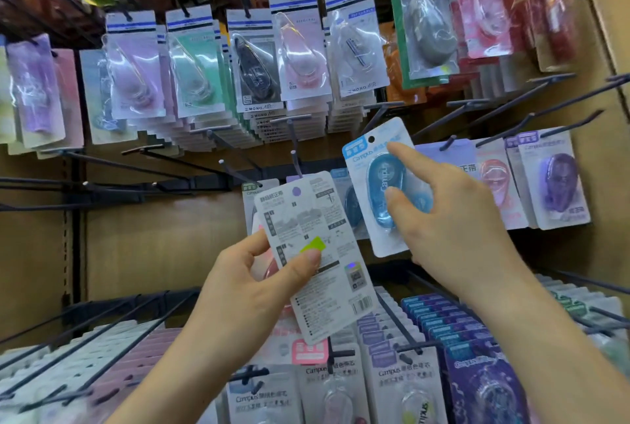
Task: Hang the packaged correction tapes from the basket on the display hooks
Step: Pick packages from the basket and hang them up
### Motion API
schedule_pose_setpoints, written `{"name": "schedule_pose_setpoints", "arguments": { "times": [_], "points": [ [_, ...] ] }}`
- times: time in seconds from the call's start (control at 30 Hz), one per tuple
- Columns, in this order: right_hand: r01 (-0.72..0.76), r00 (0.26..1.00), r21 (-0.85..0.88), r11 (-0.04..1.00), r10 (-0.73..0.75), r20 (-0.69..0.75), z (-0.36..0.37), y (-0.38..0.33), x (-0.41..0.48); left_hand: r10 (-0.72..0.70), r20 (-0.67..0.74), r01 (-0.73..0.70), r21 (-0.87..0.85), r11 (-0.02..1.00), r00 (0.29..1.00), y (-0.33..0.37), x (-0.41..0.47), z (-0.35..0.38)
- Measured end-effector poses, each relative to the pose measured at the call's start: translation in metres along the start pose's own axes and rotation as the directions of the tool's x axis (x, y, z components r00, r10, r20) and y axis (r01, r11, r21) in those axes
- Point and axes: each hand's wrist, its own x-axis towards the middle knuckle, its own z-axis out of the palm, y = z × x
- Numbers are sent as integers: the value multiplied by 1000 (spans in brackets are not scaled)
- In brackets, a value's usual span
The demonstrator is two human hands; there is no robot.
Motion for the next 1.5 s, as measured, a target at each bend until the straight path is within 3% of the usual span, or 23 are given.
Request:
{"name": "schedule_pose_setpoints", "arguments": {
  "times": [0.27, 0.4, 0.53, 0.6, 0.67, 0.73, 0.87, 1.03, 1.27, 1.5],
  "points": [
    [7, 997, -85, 996, -14, -81, -7, -2, -2, 62, 24, -62, 11, 998, 998, 0, 6, -4],
    [-45, 990, 131, 990, 63, -130, 0, 7, -8, 106, 32, -108, 76, 991, 994, -1, 8, -6],
    [-98, 974, 376, 922, 167, -156, 11, 11, -12, 146, 21, -147, 114, 982, 989, -4, 11, -8],
    [-77, 968, 301, 951, 144, -207, 15, 9, -12, 155, 33, -158, 118, 980, 987, -5, 13, -7],
    [-61, 979, 47, 997, 69, -190, 17, 6, -11, 173, 45, -177, 125, 976, 984, -6, 14, -5],
    [-57, 992, -184, 981, 34, -124, 17, 3, -8, 207, 50, -213, 166, 963, 977, -6, 16, -4],
    [-148, 982, -140, 979, 162, 93, 11, -5, 4, 271, 61, -277, 280, 919, 961, -6, 21, -5],
    [-122, 937, -447, 886, 252, 244, 36, 7, 33, 251, 53, -253, 355, 900, 967, -15, 23, -16],
    [-287, 859, -468, 836, 441, 260, 101, 48, 68, 182, 57, -191, 252, 949, 982, -26, 35, -25],
    [-223, 850, -554, 802, 438, 293, 122, 77, 78, 153, 58, -162, 209, 965, 987, -31, 39, -38]
  ]
}}
